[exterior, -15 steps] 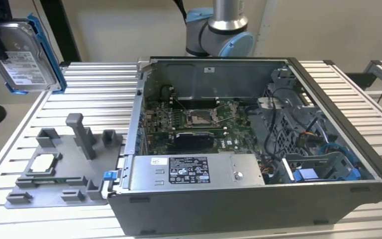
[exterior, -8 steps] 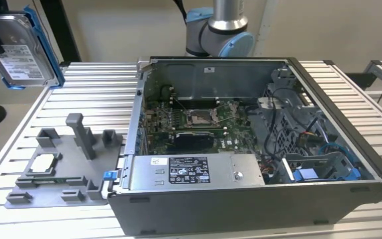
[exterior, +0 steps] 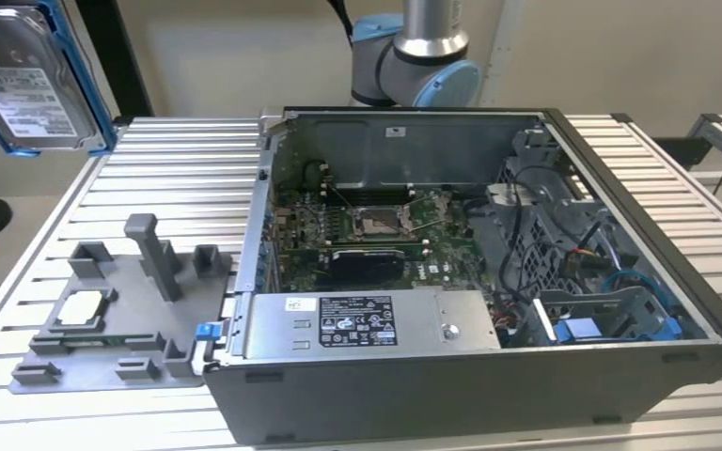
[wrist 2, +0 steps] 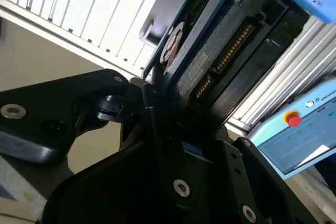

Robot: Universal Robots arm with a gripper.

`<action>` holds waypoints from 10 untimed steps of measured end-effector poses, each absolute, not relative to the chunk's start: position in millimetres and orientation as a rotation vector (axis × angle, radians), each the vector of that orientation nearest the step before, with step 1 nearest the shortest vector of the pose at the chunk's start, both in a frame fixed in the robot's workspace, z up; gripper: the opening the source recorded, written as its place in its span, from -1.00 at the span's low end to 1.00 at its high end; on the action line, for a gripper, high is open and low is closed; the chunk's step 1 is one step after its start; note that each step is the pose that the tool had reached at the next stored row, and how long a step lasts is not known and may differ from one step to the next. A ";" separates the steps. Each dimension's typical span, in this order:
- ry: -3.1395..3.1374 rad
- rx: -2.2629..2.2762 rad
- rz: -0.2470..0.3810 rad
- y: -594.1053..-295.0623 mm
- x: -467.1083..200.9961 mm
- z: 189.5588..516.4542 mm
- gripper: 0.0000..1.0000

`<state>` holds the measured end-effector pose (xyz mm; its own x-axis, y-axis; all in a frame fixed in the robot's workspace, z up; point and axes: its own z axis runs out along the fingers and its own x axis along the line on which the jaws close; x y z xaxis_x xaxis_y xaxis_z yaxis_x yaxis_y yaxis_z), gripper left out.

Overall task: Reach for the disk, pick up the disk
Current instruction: 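Pick up the disk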

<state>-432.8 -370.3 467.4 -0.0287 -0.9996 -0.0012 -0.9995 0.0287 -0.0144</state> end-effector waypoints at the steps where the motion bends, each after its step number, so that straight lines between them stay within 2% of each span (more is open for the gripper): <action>1: 2.245 -2.182 -0.015 -370.3 -432.8 469.1 -1.00; 10: 2.245 -2.182 -0.015 -370.3 -432.8 480.8 -1.00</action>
<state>-432.8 -370.3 480.8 -0.0287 -0.9996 -0.0012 -0.9995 0.0287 -0.0143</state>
